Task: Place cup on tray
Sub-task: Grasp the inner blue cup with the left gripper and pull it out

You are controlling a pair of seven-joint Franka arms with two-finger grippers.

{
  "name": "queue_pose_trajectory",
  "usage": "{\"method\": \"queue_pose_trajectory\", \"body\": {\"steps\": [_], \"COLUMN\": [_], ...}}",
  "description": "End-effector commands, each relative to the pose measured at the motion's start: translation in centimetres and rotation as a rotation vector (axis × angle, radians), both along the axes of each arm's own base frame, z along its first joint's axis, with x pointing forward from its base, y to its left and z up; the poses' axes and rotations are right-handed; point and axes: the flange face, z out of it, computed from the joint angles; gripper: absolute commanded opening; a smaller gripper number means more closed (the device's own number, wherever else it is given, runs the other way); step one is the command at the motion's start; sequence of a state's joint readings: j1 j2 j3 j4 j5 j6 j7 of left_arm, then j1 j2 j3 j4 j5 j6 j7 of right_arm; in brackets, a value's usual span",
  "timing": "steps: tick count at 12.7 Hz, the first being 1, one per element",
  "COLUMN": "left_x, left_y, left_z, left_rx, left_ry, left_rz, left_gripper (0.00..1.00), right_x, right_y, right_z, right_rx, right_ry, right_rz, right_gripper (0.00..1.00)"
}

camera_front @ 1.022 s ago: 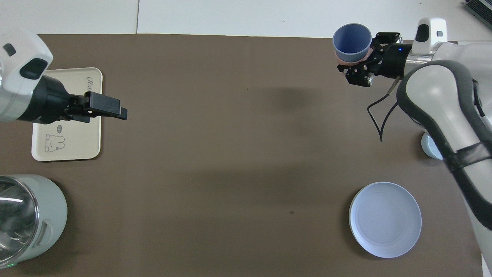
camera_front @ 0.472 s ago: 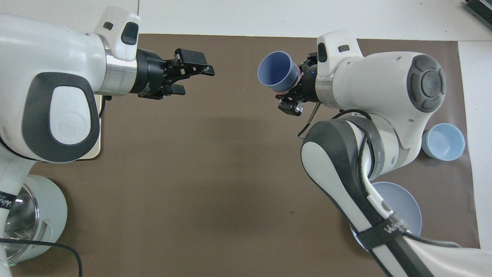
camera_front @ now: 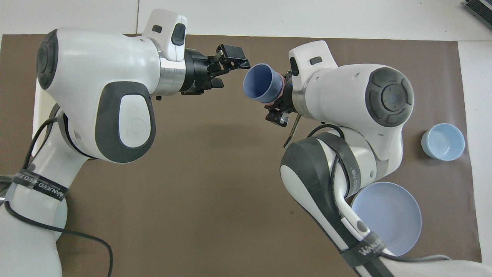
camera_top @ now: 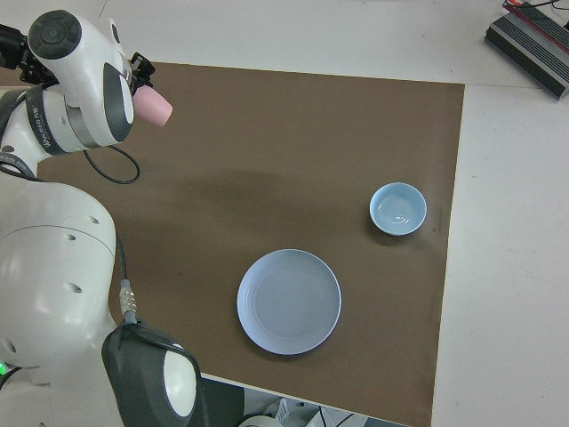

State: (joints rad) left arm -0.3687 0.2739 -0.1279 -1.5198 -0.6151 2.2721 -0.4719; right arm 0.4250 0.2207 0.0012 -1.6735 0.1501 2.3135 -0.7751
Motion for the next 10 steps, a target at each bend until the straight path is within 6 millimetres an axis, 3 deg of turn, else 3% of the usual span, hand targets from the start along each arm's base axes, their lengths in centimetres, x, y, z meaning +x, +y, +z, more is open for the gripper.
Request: {"method": "queue_pose_trajectory", "body": {"steps": [1,5,8,10], "left_x": [-0.8,-2.9,-2.7,-2.2], "left_y": [-1.8,-3.9,-3.8,-3.3], "left_z": [-0.8,-2.6,-2.4,-2.3], "left_rx": [0.0,0.027,0.033,0.047], "left_ry": [0.009,0.043,0.032,0.021], "left_rz": [-0.025,-0.081,-0.085,-0.081], "left_gripper": [0.83,0.6,0.4,0.16], "right_x": [-0.5,-0.5,-0.5,-0.6], "right_y": [-0.6,-0.7,-0.6,-0.6], "right_z": [0.5,0.5,0.5,0.4], "right_rx": [-0.023,-0.025,-0.025,-0.027], "right_ry": [0.003,0.0,0.0,0.003], "right_rz": [-0.015,-0.015,-0.014,-0.013], "right_gripper": [0.0,0.0,0.0,0.0]}}
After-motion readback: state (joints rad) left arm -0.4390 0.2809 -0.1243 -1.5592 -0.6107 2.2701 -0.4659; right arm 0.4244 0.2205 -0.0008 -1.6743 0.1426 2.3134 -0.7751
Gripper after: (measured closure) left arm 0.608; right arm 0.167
